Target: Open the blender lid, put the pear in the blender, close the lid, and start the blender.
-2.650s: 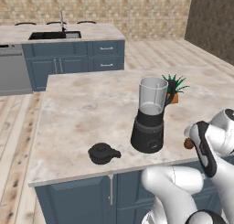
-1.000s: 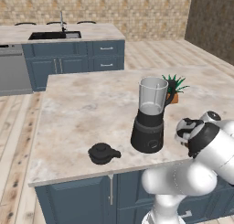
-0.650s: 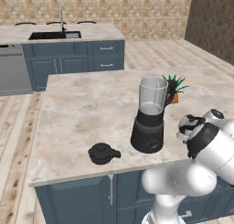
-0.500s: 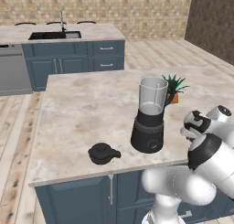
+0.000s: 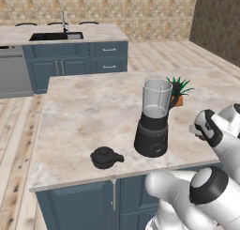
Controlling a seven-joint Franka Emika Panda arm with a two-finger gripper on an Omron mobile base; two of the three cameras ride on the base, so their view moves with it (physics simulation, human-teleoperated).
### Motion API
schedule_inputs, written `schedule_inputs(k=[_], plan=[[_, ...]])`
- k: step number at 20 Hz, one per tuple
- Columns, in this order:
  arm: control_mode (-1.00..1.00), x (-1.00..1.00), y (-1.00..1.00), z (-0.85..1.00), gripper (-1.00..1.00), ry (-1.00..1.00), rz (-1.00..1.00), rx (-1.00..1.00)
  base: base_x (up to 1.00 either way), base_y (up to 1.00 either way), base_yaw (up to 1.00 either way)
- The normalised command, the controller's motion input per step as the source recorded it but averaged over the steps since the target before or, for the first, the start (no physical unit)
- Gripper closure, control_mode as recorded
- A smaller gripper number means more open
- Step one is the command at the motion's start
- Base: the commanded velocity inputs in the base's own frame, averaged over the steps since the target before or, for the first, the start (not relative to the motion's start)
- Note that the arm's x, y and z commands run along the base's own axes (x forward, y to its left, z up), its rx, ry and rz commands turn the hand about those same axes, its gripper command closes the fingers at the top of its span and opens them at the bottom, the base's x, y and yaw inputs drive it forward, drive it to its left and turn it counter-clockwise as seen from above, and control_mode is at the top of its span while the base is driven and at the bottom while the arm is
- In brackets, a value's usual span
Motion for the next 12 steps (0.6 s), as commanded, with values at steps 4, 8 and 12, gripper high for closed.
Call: schedule_inputs(k=[4,8,12], plan=[[-1.00,-0.40,0.00,0.52,1.00,-0.17,0.00,0.00,0.00,0.00,0.00],[-1.00,-0.57,0.03,1.00,1.00,-0.29,0.01,-0.04,0.00,0.00,0.00],[-1.00,-0.35,0.31,0.92,1.00,-0.20,0.05,-0.04,0.00,0.00,0.00]])
